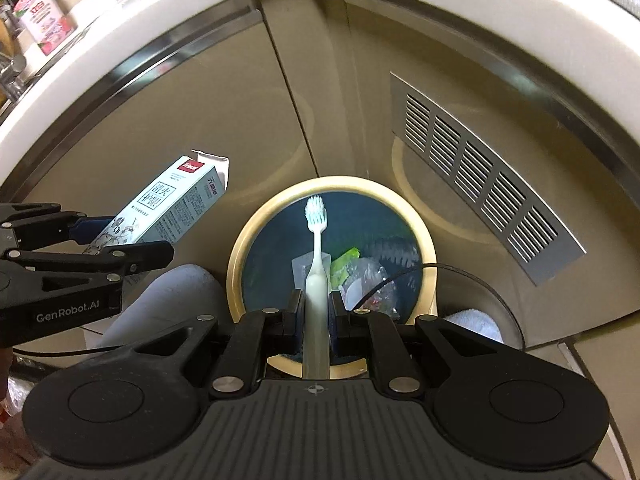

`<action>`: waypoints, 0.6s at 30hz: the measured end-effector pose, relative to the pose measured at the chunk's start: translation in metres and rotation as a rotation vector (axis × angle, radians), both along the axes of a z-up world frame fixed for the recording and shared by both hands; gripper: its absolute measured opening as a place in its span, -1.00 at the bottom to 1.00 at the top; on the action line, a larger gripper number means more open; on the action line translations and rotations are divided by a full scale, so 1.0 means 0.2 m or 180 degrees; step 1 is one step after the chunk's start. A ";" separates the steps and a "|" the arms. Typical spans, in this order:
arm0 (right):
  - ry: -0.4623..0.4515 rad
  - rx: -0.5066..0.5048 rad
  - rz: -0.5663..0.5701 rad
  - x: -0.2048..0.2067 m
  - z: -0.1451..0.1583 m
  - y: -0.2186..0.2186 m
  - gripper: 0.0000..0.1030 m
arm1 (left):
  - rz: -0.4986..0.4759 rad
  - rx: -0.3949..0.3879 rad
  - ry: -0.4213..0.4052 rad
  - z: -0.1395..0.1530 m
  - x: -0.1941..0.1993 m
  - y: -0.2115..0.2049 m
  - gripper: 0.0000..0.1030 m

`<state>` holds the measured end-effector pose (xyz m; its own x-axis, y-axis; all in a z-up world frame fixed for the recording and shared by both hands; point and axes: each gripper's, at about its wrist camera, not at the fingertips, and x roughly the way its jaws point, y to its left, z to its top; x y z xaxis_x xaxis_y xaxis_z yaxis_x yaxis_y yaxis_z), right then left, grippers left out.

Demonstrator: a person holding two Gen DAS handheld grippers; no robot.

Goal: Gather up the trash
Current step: 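Lower the carton and toothbrush over the bin opening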

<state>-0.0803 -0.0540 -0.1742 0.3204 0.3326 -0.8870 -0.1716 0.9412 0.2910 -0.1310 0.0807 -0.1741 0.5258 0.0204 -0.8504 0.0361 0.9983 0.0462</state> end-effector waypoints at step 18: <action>0.0319 -0.0036 -0.0205 0.07 -0.06 0.02 -0.73 | 0.0058 -0.0064 0.0186 -0.16 0.14 0.01 -0.15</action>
<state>-0.0672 -0.0506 -0.1869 0.2503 0.3040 -0.9192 -0.0812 0.9527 0.2930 -0.1034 0.0818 -0.2053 0.4749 0.0120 -0.8799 0.0201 0.9995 0.0245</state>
